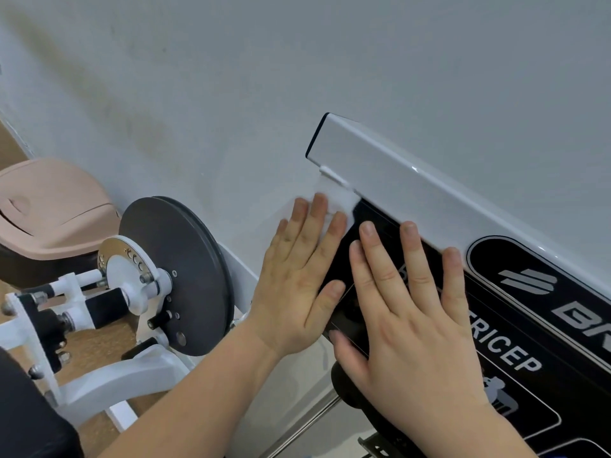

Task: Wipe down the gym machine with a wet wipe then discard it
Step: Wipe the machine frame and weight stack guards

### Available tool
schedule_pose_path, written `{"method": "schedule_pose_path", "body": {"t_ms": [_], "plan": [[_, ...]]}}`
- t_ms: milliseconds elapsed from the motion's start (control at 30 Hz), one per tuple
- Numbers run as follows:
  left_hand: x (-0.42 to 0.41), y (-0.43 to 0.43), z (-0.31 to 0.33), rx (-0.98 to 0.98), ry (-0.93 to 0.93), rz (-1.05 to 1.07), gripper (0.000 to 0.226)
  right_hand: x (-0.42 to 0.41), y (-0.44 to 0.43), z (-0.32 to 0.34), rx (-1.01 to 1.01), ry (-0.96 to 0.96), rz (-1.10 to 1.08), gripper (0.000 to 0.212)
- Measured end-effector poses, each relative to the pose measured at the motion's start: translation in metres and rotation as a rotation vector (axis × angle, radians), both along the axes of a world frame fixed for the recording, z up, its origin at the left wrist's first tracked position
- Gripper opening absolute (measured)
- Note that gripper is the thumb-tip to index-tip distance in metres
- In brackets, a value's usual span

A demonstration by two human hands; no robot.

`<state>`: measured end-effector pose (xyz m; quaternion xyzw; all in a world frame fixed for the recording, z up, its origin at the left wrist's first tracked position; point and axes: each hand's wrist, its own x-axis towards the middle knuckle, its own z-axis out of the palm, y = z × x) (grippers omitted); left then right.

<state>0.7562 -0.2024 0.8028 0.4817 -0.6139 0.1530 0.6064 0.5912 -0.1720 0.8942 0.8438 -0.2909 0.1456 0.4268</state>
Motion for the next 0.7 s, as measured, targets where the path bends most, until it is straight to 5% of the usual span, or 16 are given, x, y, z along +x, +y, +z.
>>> {"method": "schedule_pose_path", "body": {"t_ms": [167,400,700], "plan": [[-0.013,0.006,-0.056,0.077,0.056,0.055,0.063,0.000,0.002,-0.004,0.027,0.017,-0.012,0.096],[-0.008,0.004,-0.017,0.043,0.072,0.004,0.067,0.003,0.007,-0.014,0.071,0.075,-0.058,0.094],[-0.041,0.008,-0.129,0.165,0.251,0.145,0.066,0.000,0.022,-0.086,0.215,0.198,0.065,0.091]]}}
